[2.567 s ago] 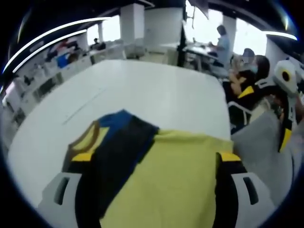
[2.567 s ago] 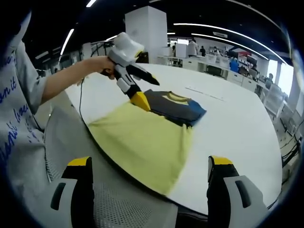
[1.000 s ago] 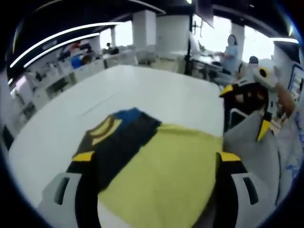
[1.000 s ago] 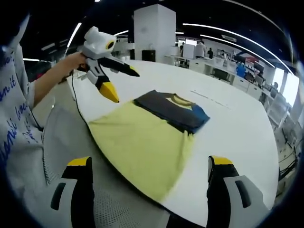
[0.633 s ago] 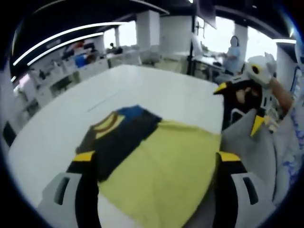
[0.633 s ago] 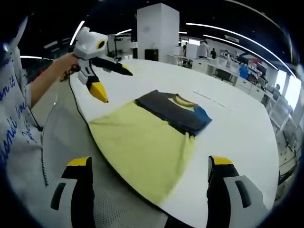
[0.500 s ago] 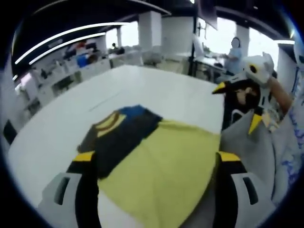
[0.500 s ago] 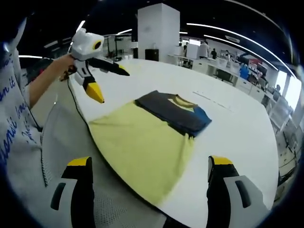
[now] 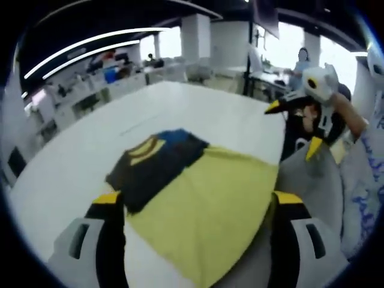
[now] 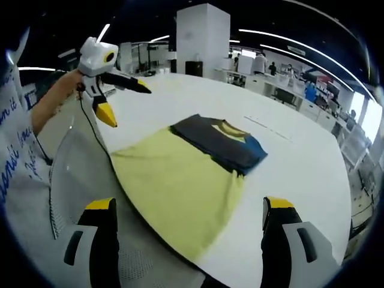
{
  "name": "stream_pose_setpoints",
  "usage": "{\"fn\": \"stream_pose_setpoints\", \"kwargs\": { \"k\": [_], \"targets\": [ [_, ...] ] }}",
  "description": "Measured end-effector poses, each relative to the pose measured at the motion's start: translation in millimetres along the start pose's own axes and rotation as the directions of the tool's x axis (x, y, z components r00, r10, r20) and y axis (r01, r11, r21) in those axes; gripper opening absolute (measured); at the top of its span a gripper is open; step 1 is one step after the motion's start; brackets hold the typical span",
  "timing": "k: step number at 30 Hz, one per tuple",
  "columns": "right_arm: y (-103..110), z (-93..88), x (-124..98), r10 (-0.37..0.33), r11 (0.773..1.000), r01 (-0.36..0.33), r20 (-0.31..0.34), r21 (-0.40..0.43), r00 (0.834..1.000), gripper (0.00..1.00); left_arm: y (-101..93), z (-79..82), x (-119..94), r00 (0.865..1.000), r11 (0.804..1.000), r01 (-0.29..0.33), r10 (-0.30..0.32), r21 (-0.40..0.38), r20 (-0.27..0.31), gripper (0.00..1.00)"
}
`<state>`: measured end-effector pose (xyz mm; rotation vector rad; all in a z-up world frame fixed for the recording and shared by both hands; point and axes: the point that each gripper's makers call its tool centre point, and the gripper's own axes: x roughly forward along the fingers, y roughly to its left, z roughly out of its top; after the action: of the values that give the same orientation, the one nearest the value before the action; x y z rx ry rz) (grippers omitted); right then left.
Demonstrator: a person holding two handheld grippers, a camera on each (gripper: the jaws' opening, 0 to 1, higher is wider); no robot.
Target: Fold the garment on the visible template until the final outline fits inside the template.
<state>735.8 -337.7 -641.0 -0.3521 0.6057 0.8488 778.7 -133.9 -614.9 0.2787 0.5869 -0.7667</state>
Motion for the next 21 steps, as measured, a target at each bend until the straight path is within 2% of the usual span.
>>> {"fn": "stream_pose_setpoints", "kwargs": {
  "k": [21],
  "targets": [
    [-4,-1.6,0,0.005,1.0,-0.005,-0.022,-0.012,1.0,1.0,-5.0,-8.7,-15,1.0,1.0,-0.007,0.007,0.001,-0.014,0.98]
  ]
}}
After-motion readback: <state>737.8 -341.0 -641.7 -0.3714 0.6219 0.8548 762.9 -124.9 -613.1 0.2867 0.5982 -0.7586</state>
